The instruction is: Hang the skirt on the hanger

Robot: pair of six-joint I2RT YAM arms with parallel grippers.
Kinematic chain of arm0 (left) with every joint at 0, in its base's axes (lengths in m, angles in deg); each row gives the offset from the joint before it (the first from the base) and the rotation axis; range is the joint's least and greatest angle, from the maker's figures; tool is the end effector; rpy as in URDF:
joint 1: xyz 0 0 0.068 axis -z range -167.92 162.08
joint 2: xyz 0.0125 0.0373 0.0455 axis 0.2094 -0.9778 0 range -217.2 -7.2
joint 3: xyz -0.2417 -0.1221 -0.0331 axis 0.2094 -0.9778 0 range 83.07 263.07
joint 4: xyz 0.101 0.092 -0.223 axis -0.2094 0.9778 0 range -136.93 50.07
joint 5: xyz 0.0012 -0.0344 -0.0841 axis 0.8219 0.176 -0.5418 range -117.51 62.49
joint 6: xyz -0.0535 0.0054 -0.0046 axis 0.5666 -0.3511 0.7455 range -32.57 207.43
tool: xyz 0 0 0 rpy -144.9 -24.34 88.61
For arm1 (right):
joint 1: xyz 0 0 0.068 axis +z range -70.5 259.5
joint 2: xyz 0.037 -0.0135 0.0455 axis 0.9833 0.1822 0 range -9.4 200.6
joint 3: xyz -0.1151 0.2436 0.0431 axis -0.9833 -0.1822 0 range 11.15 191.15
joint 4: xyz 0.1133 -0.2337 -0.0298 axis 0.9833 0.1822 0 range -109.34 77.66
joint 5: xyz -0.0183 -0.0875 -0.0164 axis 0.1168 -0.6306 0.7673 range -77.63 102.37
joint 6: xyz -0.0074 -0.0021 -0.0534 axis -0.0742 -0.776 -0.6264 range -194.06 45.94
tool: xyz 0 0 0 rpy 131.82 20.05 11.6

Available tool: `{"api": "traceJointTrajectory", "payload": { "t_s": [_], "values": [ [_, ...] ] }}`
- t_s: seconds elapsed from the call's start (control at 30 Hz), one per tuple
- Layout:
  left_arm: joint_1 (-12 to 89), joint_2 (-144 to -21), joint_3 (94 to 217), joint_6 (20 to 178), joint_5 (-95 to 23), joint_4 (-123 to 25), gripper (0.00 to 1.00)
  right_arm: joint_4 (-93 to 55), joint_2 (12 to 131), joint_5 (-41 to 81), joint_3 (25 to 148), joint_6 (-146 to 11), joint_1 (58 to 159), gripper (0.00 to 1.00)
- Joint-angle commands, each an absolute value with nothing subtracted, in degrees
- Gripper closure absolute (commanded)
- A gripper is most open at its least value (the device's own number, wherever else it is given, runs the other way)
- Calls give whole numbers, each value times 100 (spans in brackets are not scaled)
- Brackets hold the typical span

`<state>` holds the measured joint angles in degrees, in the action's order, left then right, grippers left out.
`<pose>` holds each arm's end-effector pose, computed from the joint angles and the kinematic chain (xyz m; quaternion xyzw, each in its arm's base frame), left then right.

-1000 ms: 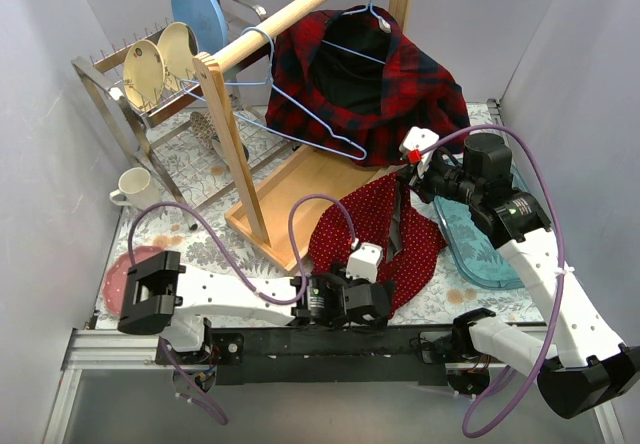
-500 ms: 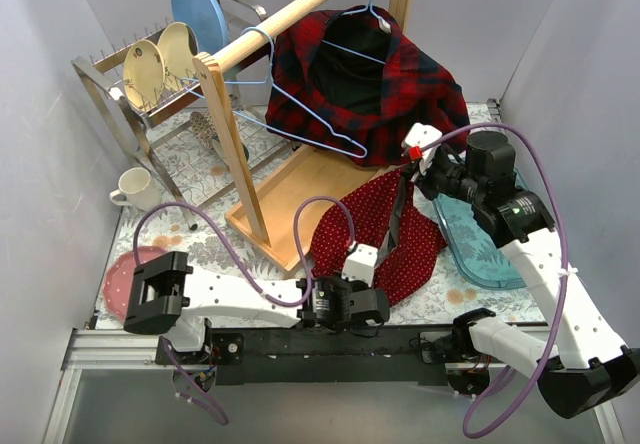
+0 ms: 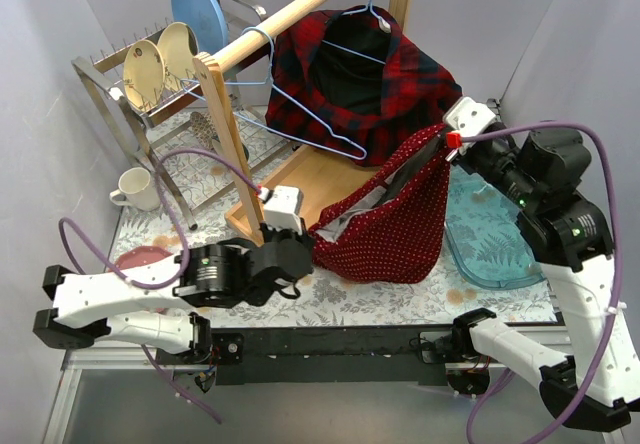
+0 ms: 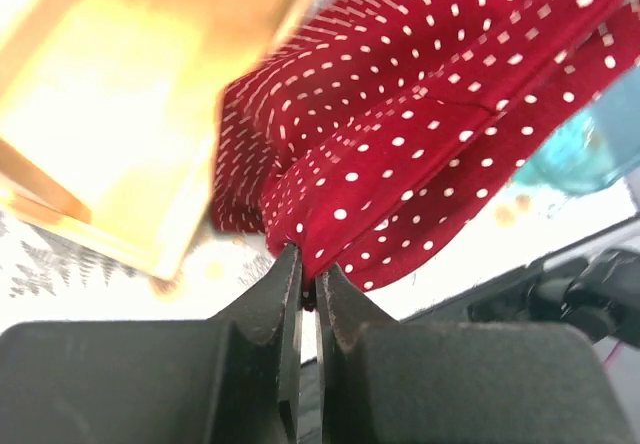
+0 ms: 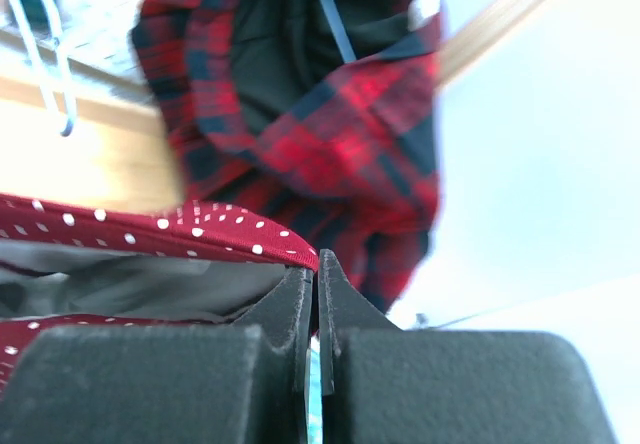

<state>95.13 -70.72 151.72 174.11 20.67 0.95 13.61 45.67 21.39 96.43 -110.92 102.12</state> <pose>0.0521 -0.2080 0.3651 -0.1900 0.8308 -0.3309 0.4053 0.1449 0.0664 0.4998 -0.4050 0.5997 -0.0289 0.6896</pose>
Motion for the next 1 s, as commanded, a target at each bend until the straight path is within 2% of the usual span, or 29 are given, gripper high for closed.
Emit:
{"api": "traceJointTrajectory", "payload": {
  "t_s": [0.0, 0.23, 0.4, 0.57, 0.77, 0.87, 0.97],
  "values": [
    [9409, -6749, 15400, 17031, 2610, 887, 100, 1090, 4404, 1502, 9878, -11361, 10192, 99],
    [9391, -6556, 16067, 16550, 3076, 1153, 100, 1169, 4325, 1369, 10378, -11370, 10157, 99],
    [9391, -6196, 16577, 14489, 2770, -463, 100, 1424, 4290, 1702, 11222, -11273, 9902, 99],
    [9391, -6203, 17236, 13631, 988, -1256, 100, 1731, 4123, 2037, 11950, -11159, 9577, 99],
    [9391, -6853, 18300, 13577, -1261, -1019, 100, 1924, 3947, 1985, 12461, -11194, 9295, 99],
    [9391, -7039, 18555, 13647, -2045, -931, 100, 1960, 3859, 1905, 12436, -11211, 9251, 99],
    [9400, -6935, 18364, 13744, -2188, -966, 100, 1995, 3789, 1932, 12287, -11247, 9251, 99]
  ]
}}
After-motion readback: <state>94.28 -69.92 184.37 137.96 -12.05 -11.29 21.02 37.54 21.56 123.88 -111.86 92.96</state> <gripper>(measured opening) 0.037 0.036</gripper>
